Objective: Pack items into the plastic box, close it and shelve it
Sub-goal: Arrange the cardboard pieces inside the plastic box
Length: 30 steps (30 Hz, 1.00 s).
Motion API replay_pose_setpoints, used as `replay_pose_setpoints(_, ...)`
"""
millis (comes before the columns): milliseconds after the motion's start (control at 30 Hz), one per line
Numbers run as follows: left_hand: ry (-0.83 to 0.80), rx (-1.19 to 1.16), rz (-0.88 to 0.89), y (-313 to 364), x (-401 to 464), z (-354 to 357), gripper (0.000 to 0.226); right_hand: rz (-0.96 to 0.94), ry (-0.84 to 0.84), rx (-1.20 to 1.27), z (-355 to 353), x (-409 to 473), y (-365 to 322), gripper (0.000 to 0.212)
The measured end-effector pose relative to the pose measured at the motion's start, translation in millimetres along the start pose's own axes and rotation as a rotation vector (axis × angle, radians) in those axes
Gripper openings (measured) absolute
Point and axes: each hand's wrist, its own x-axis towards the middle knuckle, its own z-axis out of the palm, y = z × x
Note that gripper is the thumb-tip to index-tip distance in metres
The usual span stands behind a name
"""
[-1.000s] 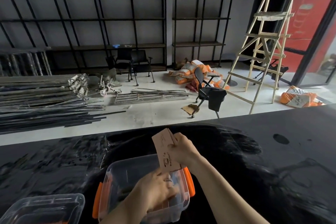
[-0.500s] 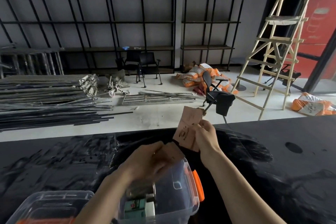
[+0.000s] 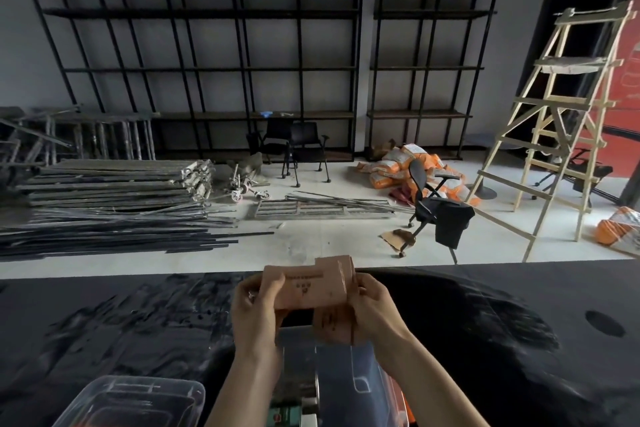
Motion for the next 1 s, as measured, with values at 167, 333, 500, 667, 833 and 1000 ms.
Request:
replay_pose_setpoints(167, 0.098, -0.121, -0.005, 6, -8, 11, 0.039, 0.014, -0.026, 0.040, 4, -3, 2, 0.033)
replay_pose_setpoints(333, 0.059, 0.288, 0.165, -13, -21, 16, 0.017, -0.001, -0.049, 0.178, 18, -5, -5, 0.027)
replay_pose_setpoints(500, -0.122, 0.615, 0.229, -21, -27, 19, 0.021, -0.038, -0.001, 0.082, 21, -9, -4, 0.014)
replay_pose_setpoints(667, -0.179, 0.435, 0.050, -14, -13, 23, 0.024, -0.124, -0.024, -0.077, 18, -13, -1, 0.014)
replay_pose_setpoints(833, -0.212, 0.323, -0.019, -20, -17, 42, 0.013, -0.226, -0.155, -0.303, 28, -30, 9, 0.021)
replay_pose_setpoints(1000, -0.190, 0.259, 0.002, -20, -14, 31, 0.015, -0.172, -0.275, -0.393, 16, -24, 14, 0.045)
